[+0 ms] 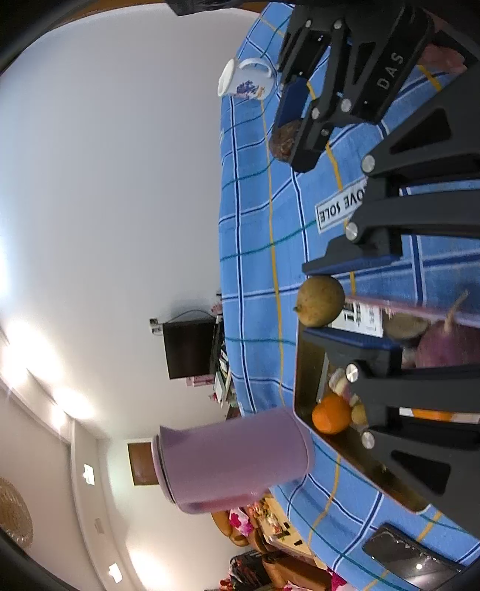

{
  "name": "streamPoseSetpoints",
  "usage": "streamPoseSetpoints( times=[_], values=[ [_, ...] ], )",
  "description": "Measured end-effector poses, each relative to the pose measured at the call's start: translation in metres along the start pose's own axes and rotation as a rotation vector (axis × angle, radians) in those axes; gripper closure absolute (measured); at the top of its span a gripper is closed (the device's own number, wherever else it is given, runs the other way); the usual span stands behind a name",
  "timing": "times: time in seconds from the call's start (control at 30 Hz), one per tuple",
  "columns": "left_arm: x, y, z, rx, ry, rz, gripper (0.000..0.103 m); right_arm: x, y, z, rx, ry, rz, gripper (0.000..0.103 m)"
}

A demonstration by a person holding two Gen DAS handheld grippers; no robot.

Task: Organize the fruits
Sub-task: 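Carry the pear over the tin while the right tool carries the dark fruit there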

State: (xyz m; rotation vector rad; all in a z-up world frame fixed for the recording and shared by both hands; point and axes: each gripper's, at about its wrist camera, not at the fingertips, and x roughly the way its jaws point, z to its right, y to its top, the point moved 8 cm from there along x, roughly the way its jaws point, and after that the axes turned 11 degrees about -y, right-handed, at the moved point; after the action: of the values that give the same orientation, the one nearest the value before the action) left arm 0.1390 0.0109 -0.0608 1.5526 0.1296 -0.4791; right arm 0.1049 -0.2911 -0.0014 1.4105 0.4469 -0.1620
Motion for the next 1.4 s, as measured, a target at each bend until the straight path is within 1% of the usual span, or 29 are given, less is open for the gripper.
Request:
streamPoseSetpoints(
  times=[0.57, 1.4],
  values=[
    [-0.009, -0.005, -0.043, -0.039, 0.056, -0.011, 0.073, 0.015, 0.003, -0.057, -0.078, 0.071, -0.016, 0.062],
    [-0.02, -0.014, -0.099, -0.087, 0.162, -0.036, 0.073, 0.017, 0.015, -0.113, -0.126, 0.159, -0.005, 0.062]
  ],
)
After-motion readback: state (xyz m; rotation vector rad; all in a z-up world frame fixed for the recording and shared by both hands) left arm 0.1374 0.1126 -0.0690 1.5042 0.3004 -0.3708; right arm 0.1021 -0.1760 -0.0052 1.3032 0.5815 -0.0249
